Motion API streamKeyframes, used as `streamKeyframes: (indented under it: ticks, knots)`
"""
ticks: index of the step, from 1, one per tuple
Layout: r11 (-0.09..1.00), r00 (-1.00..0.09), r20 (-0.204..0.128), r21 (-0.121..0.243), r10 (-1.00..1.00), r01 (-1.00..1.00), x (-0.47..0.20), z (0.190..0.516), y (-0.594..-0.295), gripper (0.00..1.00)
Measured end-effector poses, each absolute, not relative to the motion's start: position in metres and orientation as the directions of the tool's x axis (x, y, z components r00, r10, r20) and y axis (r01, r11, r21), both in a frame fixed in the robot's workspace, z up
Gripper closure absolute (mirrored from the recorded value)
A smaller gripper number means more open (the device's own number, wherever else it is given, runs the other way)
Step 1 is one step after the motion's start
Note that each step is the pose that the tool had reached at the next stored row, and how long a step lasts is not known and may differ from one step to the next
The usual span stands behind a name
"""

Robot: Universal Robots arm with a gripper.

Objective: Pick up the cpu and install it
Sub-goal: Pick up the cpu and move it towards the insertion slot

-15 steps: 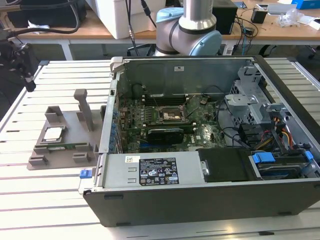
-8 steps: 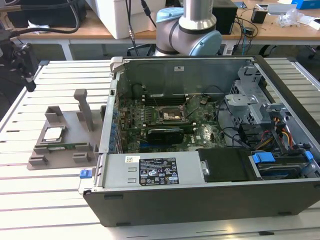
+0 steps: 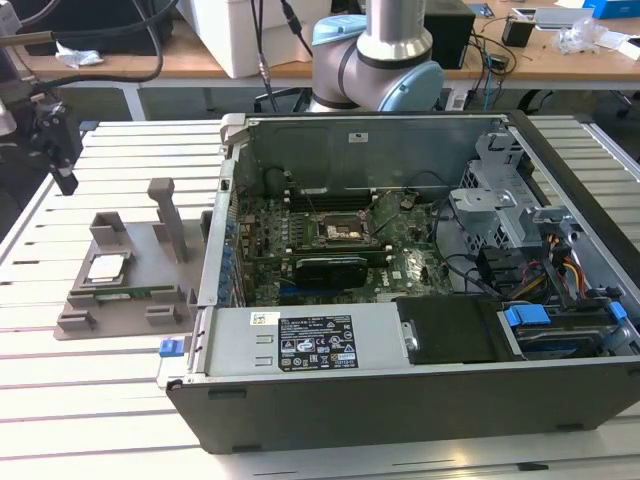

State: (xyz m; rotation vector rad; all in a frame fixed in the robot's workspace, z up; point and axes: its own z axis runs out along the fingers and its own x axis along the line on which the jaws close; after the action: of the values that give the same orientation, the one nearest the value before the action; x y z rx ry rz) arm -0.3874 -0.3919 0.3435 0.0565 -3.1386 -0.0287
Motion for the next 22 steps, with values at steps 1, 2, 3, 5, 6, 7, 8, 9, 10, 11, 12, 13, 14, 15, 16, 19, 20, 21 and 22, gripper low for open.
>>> streamKeyframes:
  ticks: [1,2,3,5,6,7,8,9,10,11,12,13,14,15,16,19,20,21,22]
  knots:
    - [0.999,-0.999,0.002,0.018,-0.036,-0.036,-0.387,0.342,-0.392,0.34]
    - [0.999,-0.999,0.002,0.018,-0.036,-0.036,-0.387,0.341,-0.392,0.34]
    - [0.999,-0.999,0.002,0.018,-0.036,-0.036,-0.387,0.338,-0.392,0.34]
    - [0.999,-0.999,0.002,0.018,-0.036,-0.036,-0.387,0.335,-0.392,0.34]
    - [0.999,-0.999,0.002,0.018,-0.036,-0.036,-0.387,0.333,-0.392,0.34]
    - [0.999,-0.999,0.002,0.018,-0.036,-0.036,-0.387,0.331,-0.392,0.34]
    - [0.999,-0.999,0.002,0.018,-0.036,-0.036,-0.387,0.329,-0.392,0.34]
    - [0.999,-0.999,0.002,0.018,-0.036,-0.036,-0.387,0.327,-0.392,0.34]
    - [0.999,-0.999,0.002,0.018,-0.036,-0.036,-0.387,0.325,-0.392,0.34]
    - [0.999,-0.999,0.002,0.018,-0.036,-0.036,-0.387,0.324,-0.392,0.34]
    - [0.999,-0.999,0.002,0.018,-0.036,-0.036,-0.387,0.322,-0.392,0.34]
    - [0.999,-0.999,0.002,0.018,-0.036,-0.036,-0.387,0.321,-0.392,0.34]
    - [0.999,-0.999,0.002,0.018,-0.036,-0.036,-0.387,0.319,-0.392,0.34]
    - [0.999,-0.999,0.002,0.018,-0.036,-0.036,-0.387,0.318,-0.392,0.34]
    - [0.999,-0.999,0.002,0.018,-0.036,-0.036,-0.387,0.317,-0.392,0.34]
    - [0.999,-0.999,0.002,0.018,-0.036,-0.036,-0.387,0.312,-0.392,0.34]
    - [0.999,-0.999,0.002,0.018,-0.036,-0.036,-0.387,0.311,-0.392,0.34]
    - [0.999,-0.999,0.002,0.018,-0.036,-0.036,-0.387,0.31,-0.392,0.34]
    - [0.999,-0.999,0.002,0.018,-0.036,-0.036,-0.387,0.308,-0.392,0.34]
